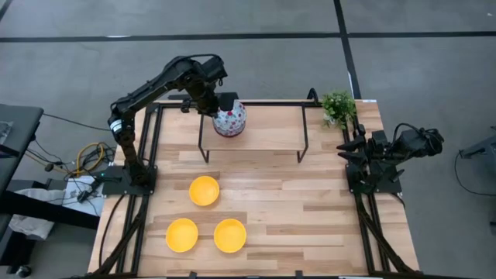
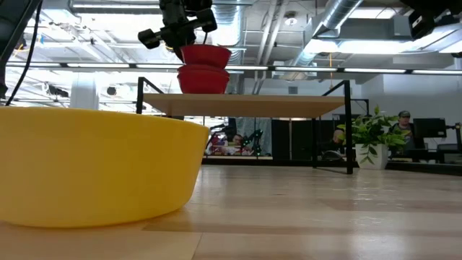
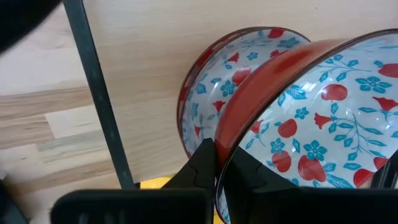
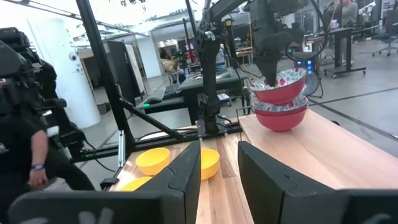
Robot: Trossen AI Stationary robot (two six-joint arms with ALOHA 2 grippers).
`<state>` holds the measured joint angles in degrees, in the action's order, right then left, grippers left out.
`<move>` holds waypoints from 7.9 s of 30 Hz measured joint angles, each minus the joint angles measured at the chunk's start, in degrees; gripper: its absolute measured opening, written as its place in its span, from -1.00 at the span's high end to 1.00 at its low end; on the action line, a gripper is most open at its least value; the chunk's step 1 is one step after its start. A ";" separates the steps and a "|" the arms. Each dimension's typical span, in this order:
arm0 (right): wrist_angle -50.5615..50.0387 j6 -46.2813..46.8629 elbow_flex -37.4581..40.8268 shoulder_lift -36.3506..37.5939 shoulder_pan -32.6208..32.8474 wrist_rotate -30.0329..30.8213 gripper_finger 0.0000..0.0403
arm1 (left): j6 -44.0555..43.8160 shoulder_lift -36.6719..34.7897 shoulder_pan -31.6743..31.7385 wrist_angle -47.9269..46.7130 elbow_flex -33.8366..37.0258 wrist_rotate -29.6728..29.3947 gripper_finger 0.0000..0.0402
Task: Pick & Place Mini bowls
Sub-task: Stack the white patterned bowl on the white patterned bowl on the shelf, then put the bottom left yellow bowl on the shelf
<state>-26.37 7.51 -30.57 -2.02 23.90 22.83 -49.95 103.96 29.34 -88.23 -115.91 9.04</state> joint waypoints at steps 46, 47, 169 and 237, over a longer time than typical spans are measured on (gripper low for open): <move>0.02 0.02 0.00 0.00 0.00 -0.09 0.52 | 0.00 -0.02 -1.20 2.36 3.57 -2.16 0.90; 0.02 0.02 0.00 0.00 0.01 -0.17 0.52 | 0.00 -0.02 -1.20 2.38 3.60 -2.16 0.90; -1.86 5.20 -2.47 0.02 0.00 -0.04 0.52 | 9.41 -39.26 -4.42 92.07 72.64 -1.31 0.98; -0.98 6.14 -2.47 0.02 0.00 0.00 0.52 | -58.31 -38.27 -74.44 59.50 72.58 -5.12 0.98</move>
<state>-27.35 13.65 -33.04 -2.00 23.90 22.83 -108.27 65.69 -45.10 -28.72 -43.33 3.92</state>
